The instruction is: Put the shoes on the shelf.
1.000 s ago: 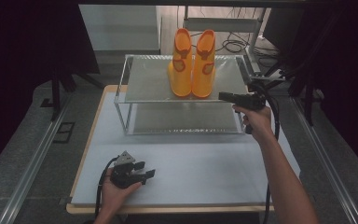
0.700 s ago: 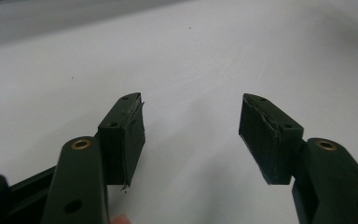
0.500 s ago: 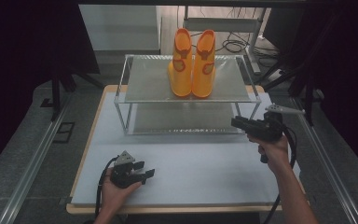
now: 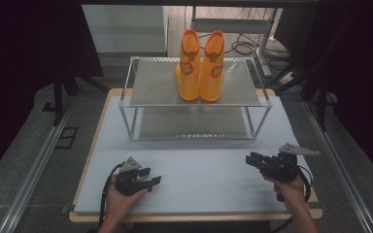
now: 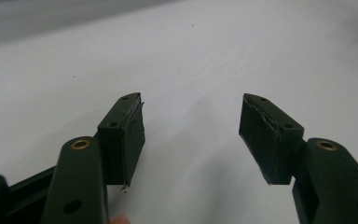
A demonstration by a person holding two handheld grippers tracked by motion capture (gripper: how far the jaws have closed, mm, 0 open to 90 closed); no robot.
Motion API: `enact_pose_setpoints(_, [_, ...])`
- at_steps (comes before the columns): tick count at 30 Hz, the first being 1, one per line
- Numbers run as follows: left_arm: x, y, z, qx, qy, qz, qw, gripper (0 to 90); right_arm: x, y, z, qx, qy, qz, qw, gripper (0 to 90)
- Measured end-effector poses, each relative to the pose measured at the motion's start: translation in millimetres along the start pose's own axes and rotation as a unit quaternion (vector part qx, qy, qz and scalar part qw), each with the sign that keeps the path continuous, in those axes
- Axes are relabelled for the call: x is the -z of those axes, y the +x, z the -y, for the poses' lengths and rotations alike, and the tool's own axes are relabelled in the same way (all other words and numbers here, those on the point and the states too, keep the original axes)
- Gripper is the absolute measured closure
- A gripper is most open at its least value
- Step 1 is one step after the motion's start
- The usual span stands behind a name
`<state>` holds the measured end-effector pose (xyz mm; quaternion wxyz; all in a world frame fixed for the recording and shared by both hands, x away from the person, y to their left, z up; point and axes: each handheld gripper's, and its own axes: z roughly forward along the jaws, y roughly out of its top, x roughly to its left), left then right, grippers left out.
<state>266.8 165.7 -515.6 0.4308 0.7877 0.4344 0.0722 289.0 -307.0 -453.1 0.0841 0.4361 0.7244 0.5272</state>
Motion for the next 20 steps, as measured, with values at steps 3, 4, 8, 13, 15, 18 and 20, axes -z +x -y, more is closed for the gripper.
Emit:
enact_pose_setpoints(3, [0.3, 0.1, 0.0, 0.0, -0.001, 0.0, 1.0, 40.2, -2.5, -4.4, 18.3, -0.008, 0.02, 0.001, 0.9998, 63.6])
enact_pose_setpoints(4, [0.3, 0.2, 0.0, 0.0, -0.001, 0.0, 1.0, 40.2, -2.5, -4.4, 18.3, -0.008, 0.02, 0.001, 0.9998, 63.6])
enact_pose_setpoints(8, [0.5, 0.6, -0.2, -0.001, -0.002, 0.0, 1.0, 40.2, -7.3, -9.0, 29.0, -0.015, 0.031, 0.006, 0.9994, 63.3])
enact_pose_setpoints(13, [-0.1, 0.3, -0.1, -0.003, -0.001, 0.001, 1.0, 40.2, -11.4, -11.5, 33.1, -0.021, 0.034, 0.005, 0.9992, 60.9])
enact_pose_setpoints(15, [-0.2, 0.2, -0.2, -0.003, -0.001, 0.002, 1.0, 40.1, -11.0, -11.3, 33.3, -0.02, 0.032, 0.004, 0.9993, 60.7])
enact_pose_setpoints(18, [0.0, 0.2, -0.6, -0.003, -0.002, 0.002, 1.0, 40.2, -8.9, -10.7, 33.2, -0.02, 0.027, 0.007, 0.9994, 59.1])
enact_pose_setpoints(20, [0.0, 0.0, -1.3, -0.004, -0.002, 0.001, 1.0, 40.1, -7.0, -11.2, 33.0, -0.02, 0.024, 0.01, 0.9995, 57.5])
